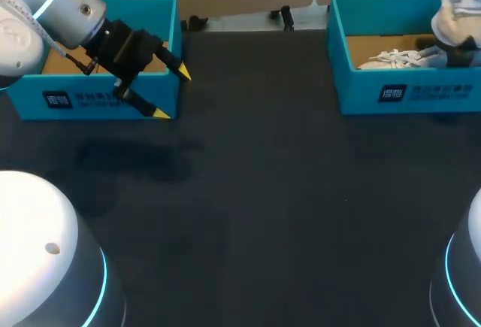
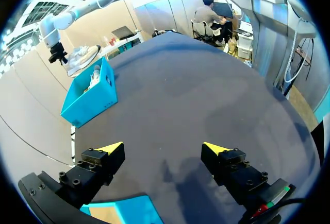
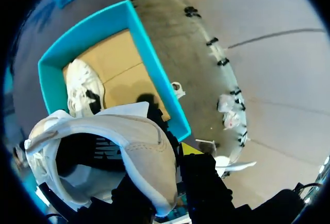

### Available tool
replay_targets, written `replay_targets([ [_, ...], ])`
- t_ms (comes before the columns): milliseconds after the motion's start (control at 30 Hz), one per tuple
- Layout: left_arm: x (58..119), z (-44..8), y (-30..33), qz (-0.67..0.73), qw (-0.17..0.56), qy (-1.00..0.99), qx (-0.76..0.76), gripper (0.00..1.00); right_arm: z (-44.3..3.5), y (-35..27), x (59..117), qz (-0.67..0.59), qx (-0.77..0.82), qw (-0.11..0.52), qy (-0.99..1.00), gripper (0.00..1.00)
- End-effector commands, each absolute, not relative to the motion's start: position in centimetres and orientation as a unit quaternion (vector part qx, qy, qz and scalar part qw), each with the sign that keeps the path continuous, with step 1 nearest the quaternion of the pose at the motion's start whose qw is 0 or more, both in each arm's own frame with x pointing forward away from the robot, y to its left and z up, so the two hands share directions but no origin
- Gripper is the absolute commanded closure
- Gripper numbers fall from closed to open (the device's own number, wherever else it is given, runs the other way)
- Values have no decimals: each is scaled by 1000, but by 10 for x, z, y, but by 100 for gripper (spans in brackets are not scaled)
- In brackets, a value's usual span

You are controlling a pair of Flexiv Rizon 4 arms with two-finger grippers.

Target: Take the shoe out of the shoebox, open the shoe tongue, remove and reinsert the insole, then place the shoe into the shoebox

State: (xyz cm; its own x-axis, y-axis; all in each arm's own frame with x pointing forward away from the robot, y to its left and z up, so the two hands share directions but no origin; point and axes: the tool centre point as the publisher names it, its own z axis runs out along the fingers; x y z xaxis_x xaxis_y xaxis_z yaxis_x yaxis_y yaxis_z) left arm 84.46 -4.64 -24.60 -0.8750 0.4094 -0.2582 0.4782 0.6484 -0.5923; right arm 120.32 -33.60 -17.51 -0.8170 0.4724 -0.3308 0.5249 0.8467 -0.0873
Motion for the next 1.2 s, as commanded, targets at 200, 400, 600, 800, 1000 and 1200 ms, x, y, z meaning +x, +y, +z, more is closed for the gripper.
replay_targets([
  [200,844,-246,-47,-339,51,907,245,0,-172,-337,1190,-93,462,207,858,100],
  [400,844,-246,-47,-339,51,907,245,0,-171,-345,1175,-104,568,207,790,100],
  [600,844,-246,-47,-339,51,907,245,0,-172,-351,1155,-116,680,158,707,100],
  [800,844,-246,-47,-339,51,907,245,0,-177,-354,1141,-89,751,109,645,100],
  [1000,844,-246,-47,-339,51,907,245,0,-175,-354,1136,-72,789,92,603,100],
  [1200,844,-246,-47,-339,51,907,245,0,-172,-350,1138,-46,805,103,583,100],
])
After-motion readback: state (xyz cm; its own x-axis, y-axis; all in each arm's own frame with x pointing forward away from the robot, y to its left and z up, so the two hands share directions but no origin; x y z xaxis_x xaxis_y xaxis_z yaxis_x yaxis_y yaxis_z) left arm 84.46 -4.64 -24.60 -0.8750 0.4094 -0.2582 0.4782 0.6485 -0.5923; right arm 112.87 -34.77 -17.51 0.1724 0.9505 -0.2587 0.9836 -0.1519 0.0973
